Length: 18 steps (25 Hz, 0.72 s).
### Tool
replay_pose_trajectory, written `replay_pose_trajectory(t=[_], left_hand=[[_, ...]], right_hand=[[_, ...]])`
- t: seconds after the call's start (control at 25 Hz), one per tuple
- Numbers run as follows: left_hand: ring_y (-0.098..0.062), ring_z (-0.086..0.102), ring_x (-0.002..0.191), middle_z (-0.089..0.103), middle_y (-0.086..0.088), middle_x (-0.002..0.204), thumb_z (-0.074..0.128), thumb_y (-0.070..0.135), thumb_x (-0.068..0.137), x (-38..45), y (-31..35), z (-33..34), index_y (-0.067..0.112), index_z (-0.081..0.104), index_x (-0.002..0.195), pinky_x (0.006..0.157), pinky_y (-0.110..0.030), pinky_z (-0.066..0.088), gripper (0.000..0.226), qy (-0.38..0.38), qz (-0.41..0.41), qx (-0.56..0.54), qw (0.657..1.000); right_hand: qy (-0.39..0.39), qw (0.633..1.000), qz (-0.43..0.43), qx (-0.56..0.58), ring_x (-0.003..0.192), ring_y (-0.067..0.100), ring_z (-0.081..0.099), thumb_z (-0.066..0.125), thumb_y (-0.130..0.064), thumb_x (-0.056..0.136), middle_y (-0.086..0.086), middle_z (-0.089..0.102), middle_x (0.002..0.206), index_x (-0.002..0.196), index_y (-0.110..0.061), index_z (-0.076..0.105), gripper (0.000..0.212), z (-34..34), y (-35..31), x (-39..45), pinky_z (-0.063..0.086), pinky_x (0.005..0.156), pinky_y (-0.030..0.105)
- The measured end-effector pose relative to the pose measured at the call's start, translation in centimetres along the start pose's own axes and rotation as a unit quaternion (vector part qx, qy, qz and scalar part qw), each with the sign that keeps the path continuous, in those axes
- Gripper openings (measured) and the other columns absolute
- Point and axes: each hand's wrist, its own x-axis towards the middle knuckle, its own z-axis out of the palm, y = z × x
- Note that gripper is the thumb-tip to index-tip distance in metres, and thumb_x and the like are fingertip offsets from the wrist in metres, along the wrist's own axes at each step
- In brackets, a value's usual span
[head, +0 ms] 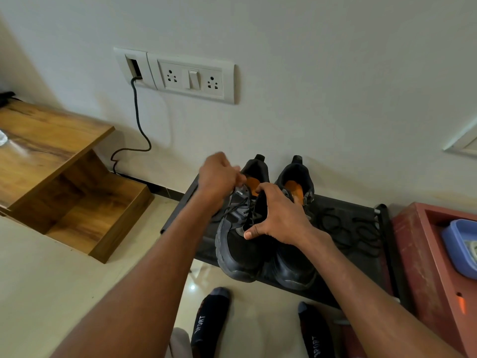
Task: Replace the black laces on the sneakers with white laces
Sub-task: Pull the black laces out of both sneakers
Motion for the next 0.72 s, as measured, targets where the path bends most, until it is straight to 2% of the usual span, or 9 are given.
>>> replay_pose_trajectory(t=[0.08,0.12,0.2,0.28,0.36,0.44,0.52,0.64,0.72], left_hand=[[-0.033,0.077,0.069,0.075,-0.013,0.076,0.053,0.0,0.103,0.6,0.5,-1.1,0.007,0.05,0.094,0.062,-0.044,0.064,0.012,0.025,-0.09,-0.158,0.983],[-0.035,0.075,0.07,0.073,-0.015,0.076,0.05,0.0,0.102,0.8,0.5,-1.7,0.004,0.052,0.097,0.063,-0.045,0.064,0.007,0.027,-0.109,-0.142,0.983],[-0.036,0.071,0.077,0.072,-0.014,0.077,0.054,0.004,0.094,0.8,0.1,-3.0,0.003,0.058,0.09,0.071,-0.042,0.059,0.006,0.011,-0.086,0.11,0.99],[-0.035,0.064,0.092,0.064,-0.012,0.092,0.055,0.011,0.088,0.0,-0.7,-3.0,0.007,0.057,0.094,0.085,-0.044,0.053,0.007,-0.001,-0.055,0.363,0.93],[-0.038,0.057,0.113,0.057,-0.013,0.118,0.058,0.014,0.092,-0.1,-1.1,-2.5,0.009,0.053,0.121,0.103,-0.054,0.045,0.03,-0.016,-0.039,0.461,0.886],[-0.039,0.049,0.128,0.046,-0.014,0.141,0.075,0.02,0.088,0.6,-1.2,-2.0,0.022,0.042,0.144,0.111,-0.056,0.04,0.066,-0.083,0.013,0.441,0.894],[-0.037,0.044,0.138,0.039,-0.01,0.153,0.092,0.027,0.072,1.2,-1.6,-1.2,0.04,0.032,0.153,0.116,-0.059,0.036,0.101,-0.181,0.074,0.424,0.884],[-0.036,0.044,0.141,0.043,-0.001,0.156,0.098,0.04,0.063,0.6,-2.3,0.0,0.044,0.028,0.151,0.117,-0.06,0.035,0.113,-0.247,0.086,0.468,0.844],[-0.034,0.052,0.134,0.053,-0.002,0.147,0.099,0.038,0.064,0.4,-2.6,0.2,0.035,0.031,0.148,0.111,-0.055,0.044,0.108,-0.244,0.078,0.46,0.85]], right_hand=[[-0.004,1.0,0.004,0.0,0.142,0.021,0.047,0.094,-0.056,0.063,-0.01,0.039,0.158,0.15,-0.03,0.033,0.11,-0.3,0.2,0.0,0.012,0.126,0.06],[-0.01,1.0,0.005,-0.001,0.143,0.021,0.047,0.094,-0.054,0.064,-0.009,0.038,0.159,0.15,-0.031,0.033,0.108,-0.5,0.3,0.0,0.009,0.127,0.059],[-0.026,1.0,0.008,-0.004,0.144,0.022,0.046,0.094,-0.05,0.068,-0.009,0.037,0.16,0.151,-0.031,0.033,0.105,-0.9,0.0,0.0,0.005,0.127,0.06],[-0.047,0.999,0.014,-0.01,0.146,0.024,0.043,0.091,-0.046,0.074,-0.009,0.035,0.163,0.153,-0.033,0.034,0.098,-1.2,-0.6,0.2,0.001,0.126,0.063],[-0.031,0.999,0.014,-0.02,0.147,0.023,0.043,0.08,-0.046,0.088,-0.009,0.036,0.163,0.152,-0.033,0.04,0.077,-1.1,-1.2,0.9,-0.001,0.125,0.065],[0.027,0.998,0.012,-0.053,0.141,0.022,0.048,0.063,-0.04,0.101,-0.007,0.045,0.156,0.145,-0.032,0.052,0.046,-0.4,-1.8,1.5,0.001,0.124,0.066],[0.057,0.994,0.009,-0.094,0.137,0.024,0.051,0.055,-0.033,0.105,-0.005,0.049,0.149,0.137,-0.032,0.06,0.032,0.5,-2.2,2.0,0.003,0.121,0.069],[0.063,0.994,0.019,-0.092,0.131,0.022,0.053,0.061,-0.028,0.101,-0.004,0.052,0.143,0.124,-0.033,0.07,0.025,1.0,-2.6,2.1,0.006,0.12,0.068],[0.107,0.992,0.013,-0.072,0.121,0.018,0.059,0.065,-0.028,0.099,-0.006,0.056,0.136,0.108,-0.033,0.076,0.016,0.5,-2.8,2.0,0.012,0.12,0.063]])
